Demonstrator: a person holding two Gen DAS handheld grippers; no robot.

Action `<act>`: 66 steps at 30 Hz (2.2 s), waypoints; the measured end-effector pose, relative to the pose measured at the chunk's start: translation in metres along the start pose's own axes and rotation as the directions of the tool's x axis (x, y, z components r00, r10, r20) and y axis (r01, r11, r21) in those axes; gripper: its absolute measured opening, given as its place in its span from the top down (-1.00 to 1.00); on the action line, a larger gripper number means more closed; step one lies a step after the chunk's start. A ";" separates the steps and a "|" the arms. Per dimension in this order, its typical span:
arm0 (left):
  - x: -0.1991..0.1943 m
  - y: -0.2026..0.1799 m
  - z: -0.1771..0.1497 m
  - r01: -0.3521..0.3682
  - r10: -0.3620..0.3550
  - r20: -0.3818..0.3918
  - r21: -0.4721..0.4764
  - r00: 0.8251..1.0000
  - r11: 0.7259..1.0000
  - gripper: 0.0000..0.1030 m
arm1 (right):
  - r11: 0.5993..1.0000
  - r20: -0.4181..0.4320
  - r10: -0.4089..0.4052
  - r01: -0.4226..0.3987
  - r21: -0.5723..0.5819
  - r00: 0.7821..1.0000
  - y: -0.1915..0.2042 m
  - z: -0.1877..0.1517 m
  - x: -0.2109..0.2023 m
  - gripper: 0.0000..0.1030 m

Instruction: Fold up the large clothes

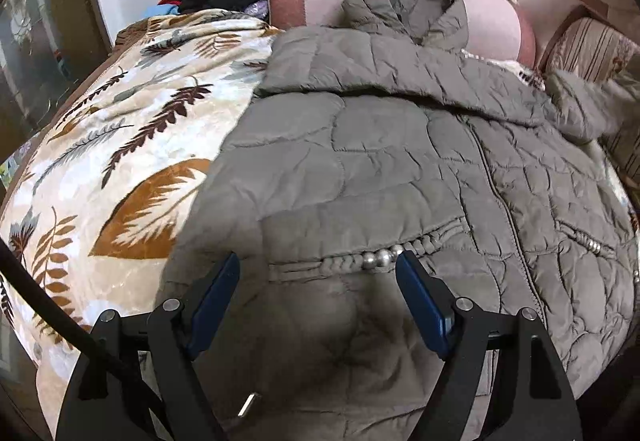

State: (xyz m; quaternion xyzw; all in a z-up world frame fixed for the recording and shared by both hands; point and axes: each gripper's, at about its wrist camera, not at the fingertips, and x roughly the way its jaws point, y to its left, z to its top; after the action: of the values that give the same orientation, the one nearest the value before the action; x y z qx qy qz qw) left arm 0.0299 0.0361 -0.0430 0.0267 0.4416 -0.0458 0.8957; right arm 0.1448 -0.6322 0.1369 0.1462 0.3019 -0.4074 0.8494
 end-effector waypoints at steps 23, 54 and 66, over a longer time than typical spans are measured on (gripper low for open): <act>0.006 0.010 -0.017 0.004 -0.016 0.193 0.065 0.981 0.998 -0.54 | 0.702 -0.354 0.560 -0.656 -0.277 0.749 0.342 -0.192 -0.136 0.80; 0.022 0.017 -0.018 0.074 -0.075 0.132 0.010 0.988 0.997 -0.54 | 0.494 -0.541 0.591 -0.799 -0.342 0.598 0.450 -0.306 -0.164 -0.02; 0.025 0.016 -0.018 0.065 -0.067 0.124 0.023 0.990 0.998 -0.57 | 0.534 -0.543 0.513 -0.742 -0.405 0.665 0.431 -0.314 -0.149 -0.02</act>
State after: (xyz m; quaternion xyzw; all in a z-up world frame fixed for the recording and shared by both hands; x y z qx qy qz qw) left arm 0.0327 0.0524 -0.0732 0.0176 0.3851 -0.0812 0.9191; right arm 0.2857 -0.1178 -0.0113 0.0433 0.4879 0.0837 0.8678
